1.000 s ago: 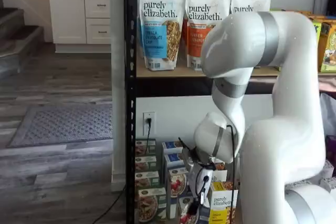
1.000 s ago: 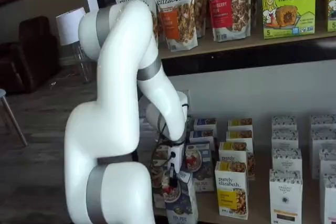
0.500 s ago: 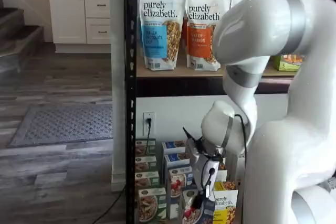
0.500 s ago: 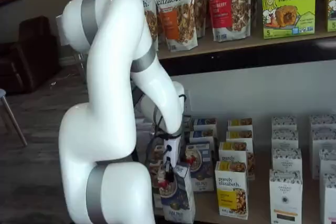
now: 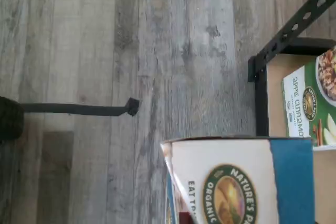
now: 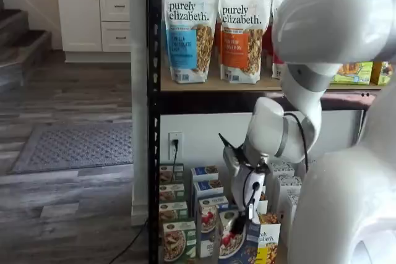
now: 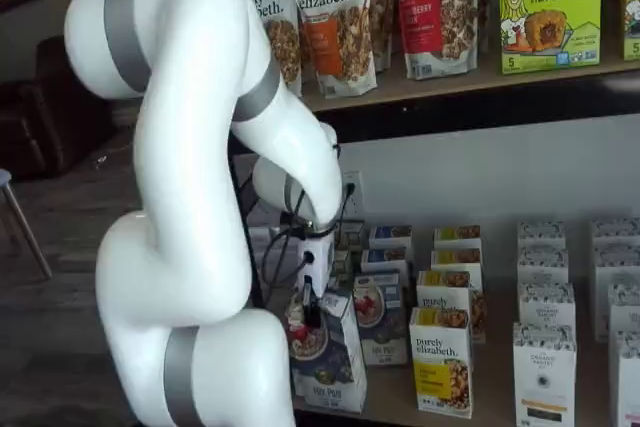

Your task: Pick up the blue and white box that is on the bottom shelf, the second box from the left

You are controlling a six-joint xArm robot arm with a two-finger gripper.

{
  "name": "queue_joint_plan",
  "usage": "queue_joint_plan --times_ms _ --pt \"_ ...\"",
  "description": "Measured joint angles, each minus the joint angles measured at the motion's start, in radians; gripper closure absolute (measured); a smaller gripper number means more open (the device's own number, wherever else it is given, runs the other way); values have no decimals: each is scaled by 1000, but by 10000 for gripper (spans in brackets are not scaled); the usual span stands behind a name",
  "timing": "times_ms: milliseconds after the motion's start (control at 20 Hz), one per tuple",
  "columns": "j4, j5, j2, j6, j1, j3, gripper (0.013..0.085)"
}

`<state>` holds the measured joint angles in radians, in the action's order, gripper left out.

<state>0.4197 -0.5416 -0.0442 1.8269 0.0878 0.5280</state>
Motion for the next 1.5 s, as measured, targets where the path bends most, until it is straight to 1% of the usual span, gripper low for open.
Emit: queue_joint_plan --times_ms 100,400,550,650,900,1050,1300,1400,1500 --pt "-36 -24 -38 -36 0 -13 570" --pt "-167 -95 -139 -159 4 -38 570" --pt "-245 -152 -195 -231 8 -45 570" --pt "-277 -190 -228 -260 10 -47 570" --pt "-316 -276 -295 -299 14 -47 570" --pt "-328 -321 -337 -313 18 -49 570" --pt "-318 -391 -414 -312 16 -54 570" --pt "-308 -431 -445 -305 12 -49 570" --pt "-308 -471 -477 -306 9 -44 570"
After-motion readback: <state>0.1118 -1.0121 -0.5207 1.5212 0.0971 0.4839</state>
